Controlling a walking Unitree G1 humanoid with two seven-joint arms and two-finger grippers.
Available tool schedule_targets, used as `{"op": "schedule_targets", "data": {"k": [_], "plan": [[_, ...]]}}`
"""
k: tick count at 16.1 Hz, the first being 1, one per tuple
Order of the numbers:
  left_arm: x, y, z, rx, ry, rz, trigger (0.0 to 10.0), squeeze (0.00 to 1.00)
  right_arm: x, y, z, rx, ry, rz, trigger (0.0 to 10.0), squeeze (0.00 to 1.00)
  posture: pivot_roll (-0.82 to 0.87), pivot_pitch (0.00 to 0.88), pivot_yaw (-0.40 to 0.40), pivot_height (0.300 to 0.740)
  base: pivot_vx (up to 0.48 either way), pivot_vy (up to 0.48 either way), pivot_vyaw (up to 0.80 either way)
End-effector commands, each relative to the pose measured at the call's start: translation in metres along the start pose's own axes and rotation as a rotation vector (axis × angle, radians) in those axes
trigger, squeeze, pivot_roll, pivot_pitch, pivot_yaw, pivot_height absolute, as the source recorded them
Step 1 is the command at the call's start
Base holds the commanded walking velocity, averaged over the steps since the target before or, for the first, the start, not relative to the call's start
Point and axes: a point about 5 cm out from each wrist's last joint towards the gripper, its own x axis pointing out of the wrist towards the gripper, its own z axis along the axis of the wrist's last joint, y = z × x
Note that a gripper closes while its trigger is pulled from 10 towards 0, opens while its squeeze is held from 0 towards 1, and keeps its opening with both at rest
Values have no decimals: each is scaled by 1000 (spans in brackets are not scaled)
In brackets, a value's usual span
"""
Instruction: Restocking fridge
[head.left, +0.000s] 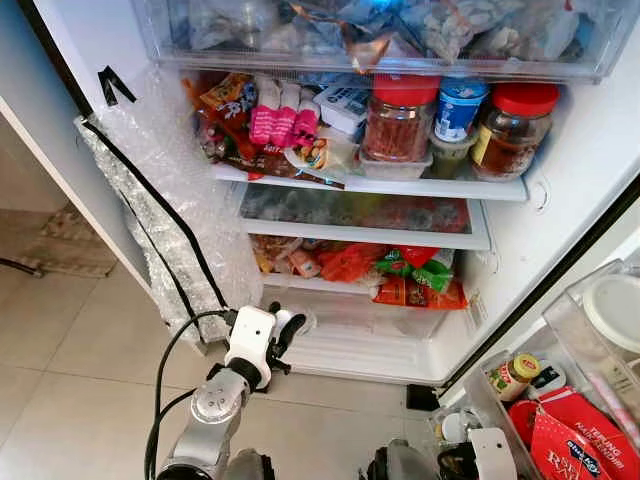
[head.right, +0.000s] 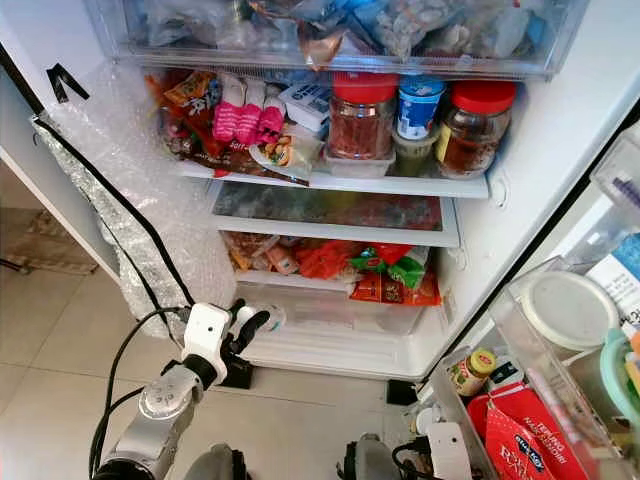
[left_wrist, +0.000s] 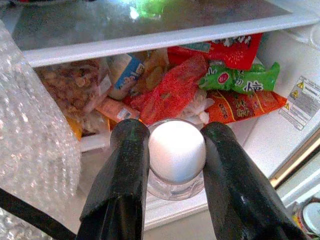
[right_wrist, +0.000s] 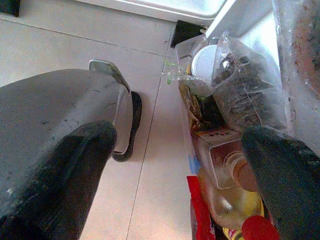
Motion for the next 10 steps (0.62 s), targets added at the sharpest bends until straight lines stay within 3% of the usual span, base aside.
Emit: {"op": "schedule_targets", "data": {"k": [1,10], "plan": [[0,0,1,12,7,-12,10000,0,-1,4,-10,16,32,6,10000,0,2,164,19,658,349,0,0],[2,-2,4,21,-1,-38,10000,0,-1,5,-9,18,31,10,10000,0,2,158,21,658,372,0,0]]}}
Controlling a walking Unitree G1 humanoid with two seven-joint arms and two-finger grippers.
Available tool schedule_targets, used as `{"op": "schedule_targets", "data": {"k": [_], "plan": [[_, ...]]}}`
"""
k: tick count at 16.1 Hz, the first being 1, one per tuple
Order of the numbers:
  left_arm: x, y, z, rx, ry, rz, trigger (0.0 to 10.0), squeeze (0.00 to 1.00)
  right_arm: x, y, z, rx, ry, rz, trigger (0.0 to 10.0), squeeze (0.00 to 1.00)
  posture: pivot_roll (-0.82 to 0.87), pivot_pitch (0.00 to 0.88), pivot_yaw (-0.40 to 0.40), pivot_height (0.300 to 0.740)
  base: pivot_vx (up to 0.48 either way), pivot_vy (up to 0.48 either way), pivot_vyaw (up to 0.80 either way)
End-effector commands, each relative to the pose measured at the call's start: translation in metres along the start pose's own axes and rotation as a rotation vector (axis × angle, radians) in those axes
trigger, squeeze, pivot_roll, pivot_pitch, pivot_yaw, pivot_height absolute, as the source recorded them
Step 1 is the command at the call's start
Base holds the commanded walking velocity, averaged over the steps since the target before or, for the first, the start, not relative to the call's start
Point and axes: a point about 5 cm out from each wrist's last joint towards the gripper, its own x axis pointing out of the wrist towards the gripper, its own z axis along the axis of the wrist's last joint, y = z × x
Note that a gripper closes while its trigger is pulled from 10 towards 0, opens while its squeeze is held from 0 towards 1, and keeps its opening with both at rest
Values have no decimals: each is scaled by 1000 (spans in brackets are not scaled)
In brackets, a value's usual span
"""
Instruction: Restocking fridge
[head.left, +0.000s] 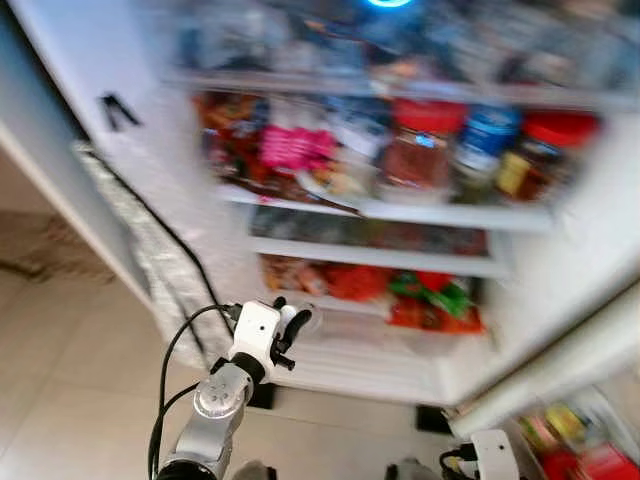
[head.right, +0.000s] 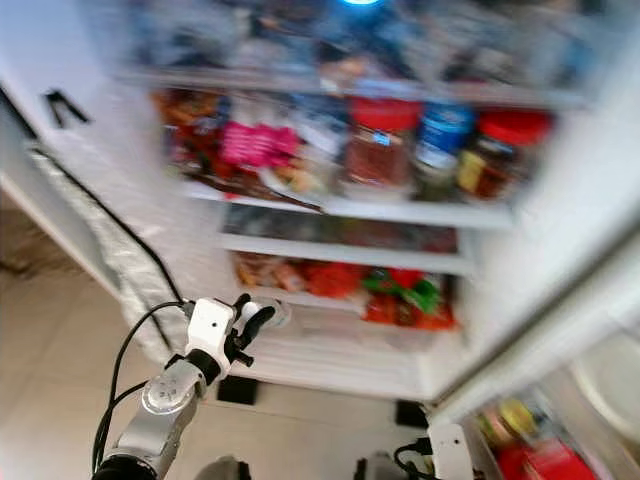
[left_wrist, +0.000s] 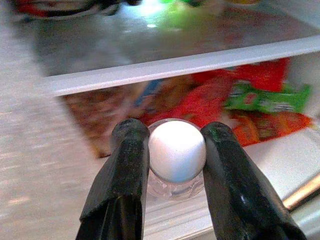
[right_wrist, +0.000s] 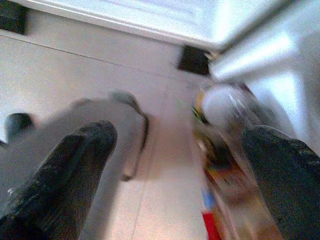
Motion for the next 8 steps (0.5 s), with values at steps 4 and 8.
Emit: {"op": "schedule_targets", "data": {"k": [4,8], "plan": [[-1,-4,4,55,-13,-63,10000,0,-1,3,-8,7,29,11,10000,0,2,158,21,658,239,0,0],[0,-17,18,157,-59,-190,10000,0,-1,3,-8,4,31,18,10000,0,5,157,21,658,0,0,0]]}}
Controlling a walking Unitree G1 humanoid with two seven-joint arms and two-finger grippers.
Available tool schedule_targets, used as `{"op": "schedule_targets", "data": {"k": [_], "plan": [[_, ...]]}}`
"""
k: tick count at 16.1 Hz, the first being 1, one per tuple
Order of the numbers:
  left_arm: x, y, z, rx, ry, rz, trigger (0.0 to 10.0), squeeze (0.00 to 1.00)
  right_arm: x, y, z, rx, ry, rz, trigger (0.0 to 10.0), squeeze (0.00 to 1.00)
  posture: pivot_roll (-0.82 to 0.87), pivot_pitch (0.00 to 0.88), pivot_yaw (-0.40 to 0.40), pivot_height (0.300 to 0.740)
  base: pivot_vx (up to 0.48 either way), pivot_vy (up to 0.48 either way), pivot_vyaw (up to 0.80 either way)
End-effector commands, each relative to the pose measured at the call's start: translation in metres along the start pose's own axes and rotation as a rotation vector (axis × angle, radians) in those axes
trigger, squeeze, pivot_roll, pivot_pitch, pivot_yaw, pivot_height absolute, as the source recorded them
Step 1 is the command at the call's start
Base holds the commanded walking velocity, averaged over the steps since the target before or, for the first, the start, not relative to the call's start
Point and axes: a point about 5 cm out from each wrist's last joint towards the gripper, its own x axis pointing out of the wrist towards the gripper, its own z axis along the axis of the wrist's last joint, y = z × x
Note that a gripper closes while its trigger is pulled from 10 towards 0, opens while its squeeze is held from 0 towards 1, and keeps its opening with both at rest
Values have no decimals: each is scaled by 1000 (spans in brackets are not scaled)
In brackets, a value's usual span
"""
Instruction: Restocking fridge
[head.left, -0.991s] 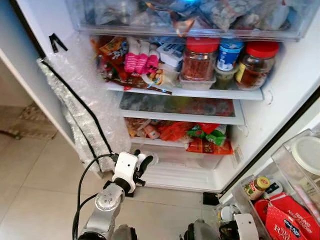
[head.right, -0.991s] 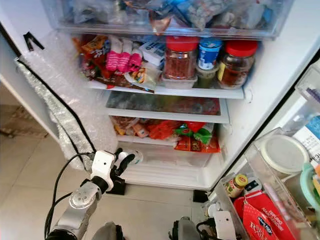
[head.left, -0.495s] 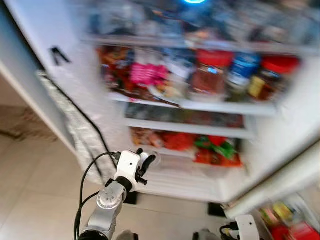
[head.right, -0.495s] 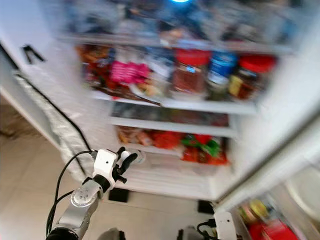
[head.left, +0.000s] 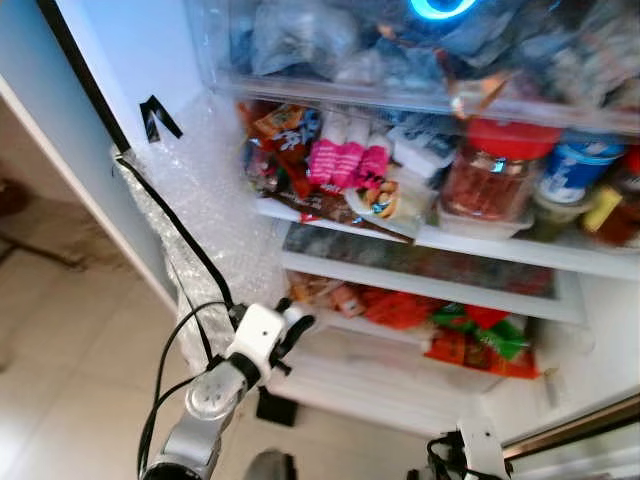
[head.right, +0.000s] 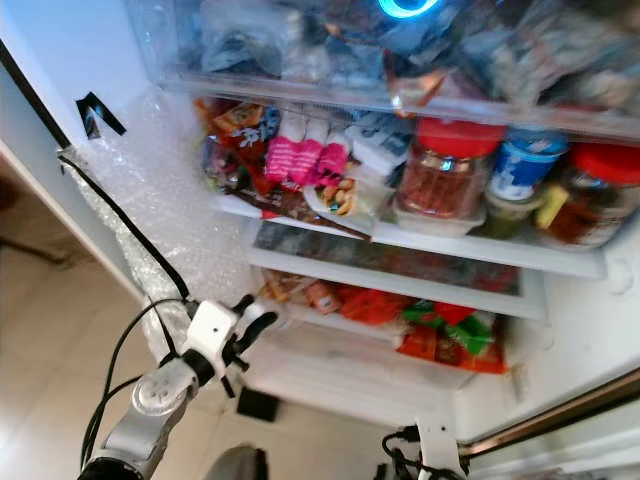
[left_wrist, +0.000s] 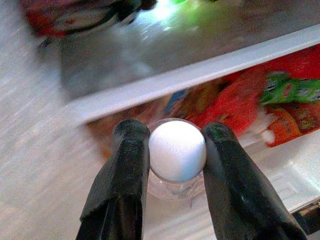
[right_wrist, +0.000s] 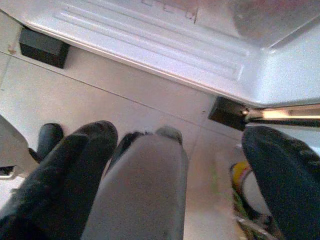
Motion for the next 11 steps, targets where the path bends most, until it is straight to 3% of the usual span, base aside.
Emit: {"op": "schedule_targets", "data": {"k": [1,6,9,10,11], "plan": [[5,-11,10,56,-32,-80,10000,0,-5,-5,-21,8,68,-10,10000,0,3,157,20,658,0,0,0],[12,-18,48,276,-142,-218,10000,0,-5,-4,-21,6,70,-7,10000,0,5,157,22,658,0,0,0],[20,-8,65,551,-188,-190,10000,0,-5,-4,-21,8,69,-5,10000,0,9,157,24,658,0,0,0],[25,-1,56,709,-141,-205,10000,0,-5,-3,-21,9,68,-4,10000,0,7,157,24,658,0,0,0],[27,1,51,775,-119,-219,10000,0,-5,-3,-21,10,67,-4,10000,0,3,158,27,658,0,0,0]]}}
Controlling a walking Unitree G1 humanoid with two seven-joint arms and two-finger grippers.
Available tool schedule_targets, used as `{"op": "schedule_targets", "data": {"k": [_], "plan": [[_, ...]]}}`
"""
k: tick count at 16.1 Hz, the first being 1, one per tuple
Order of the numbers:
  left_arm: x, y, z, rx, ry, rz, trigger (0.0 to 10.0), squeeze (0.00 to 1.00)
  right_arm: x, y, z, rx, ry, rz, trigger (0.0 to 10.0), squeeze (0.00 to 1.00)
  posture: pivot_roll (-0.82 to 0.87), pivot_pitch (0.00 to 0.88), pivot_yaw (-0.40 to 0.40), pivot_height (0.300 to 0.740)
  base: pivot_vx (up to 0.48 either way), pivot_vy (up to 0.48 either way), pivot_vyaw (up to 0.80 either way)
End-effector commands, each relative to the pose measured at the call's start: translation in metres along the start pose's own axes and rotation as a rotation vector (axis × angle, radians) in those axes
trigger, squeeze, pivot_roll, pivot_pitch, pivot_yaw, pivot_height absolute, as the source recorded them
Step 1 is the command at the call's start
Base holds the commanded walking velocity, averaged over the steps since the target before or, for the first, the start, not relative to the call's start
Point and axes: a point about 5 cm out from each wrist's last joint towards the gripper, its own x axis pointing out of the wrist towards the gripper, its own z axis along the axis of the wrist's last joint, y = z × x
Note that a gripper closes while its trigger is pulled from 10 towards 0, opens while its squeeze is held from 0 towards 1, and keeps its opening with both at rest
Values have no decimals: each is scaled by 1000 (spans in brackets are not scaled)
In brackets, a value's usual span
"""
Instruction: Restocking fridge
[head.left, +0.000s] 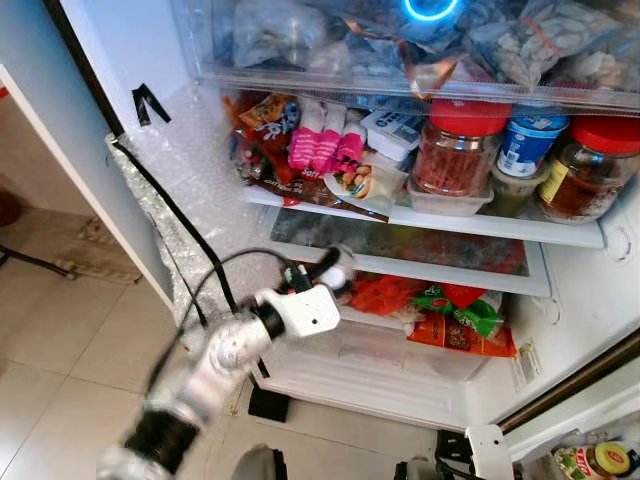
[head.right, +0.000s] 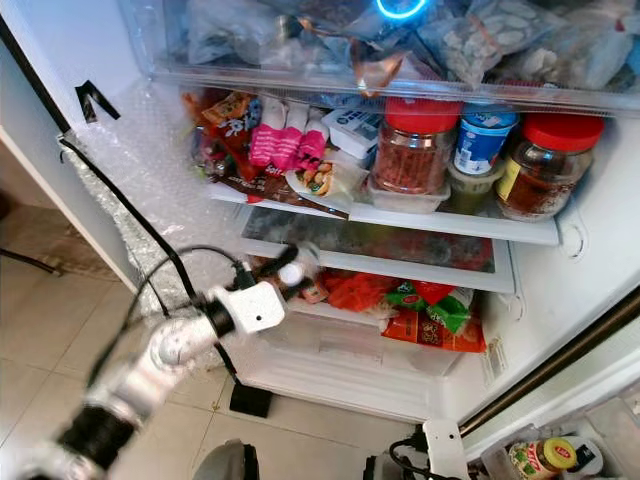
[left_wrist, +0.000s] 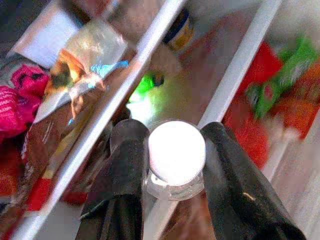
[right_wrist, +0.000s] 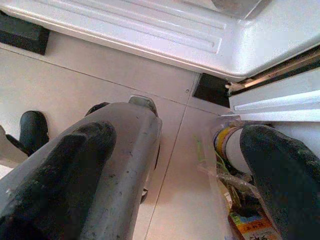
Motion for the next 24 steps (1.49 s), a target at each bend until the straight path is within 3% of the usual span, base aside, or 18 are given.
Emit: {"op": "schedule_targets", "data": {"k": [1,6,7,11,14,19,21,22,24], "plan": [[-1,-12,-8,59,31,-53,10000,0,-2,2,-12,8,43,4,10000,0,1,157,28,658,0,0,0],[7,-13,-46,296,192,-51,10000,0,-2,2,-13,18,39,-3,10000,0,-14,160,30,658,0,0,0],[10,-11,-50,399,195,-42,10000,0,-2,2,-14,23,37,-5,10000,0,-31,167,28,658,0,0,0],[20,8,-47,472,159,82,10000,0,-3,2,-16,30,38,-14,10000,0,-40,176,29,658,0,0,0],[15,9,-59,525,220,109,10000,0,-3,2,-16,33,36,-16,10000,0,-47,182,31,658,0,0,0],[13,14,-73,472,387,140,10000,0,-4,0,-18,37,37,-22,10000,0,-65,192,28,658,0,0,0],[13,16,-74,444,408,152,10000,0,-4,0,-19,38,39,-23,10000,0,-66,195,28,658,0,0,0],[13,16,-73,423,408,162,10000,0,-4,0,-19,38,40,-23,10000,0,-66,195,28,658,0,0,0],[21,14,-60,268,305,204,10000,0,-4,1,-19,38,40,-22,10000,0,-61,197,29,658,0,0,0]]}}
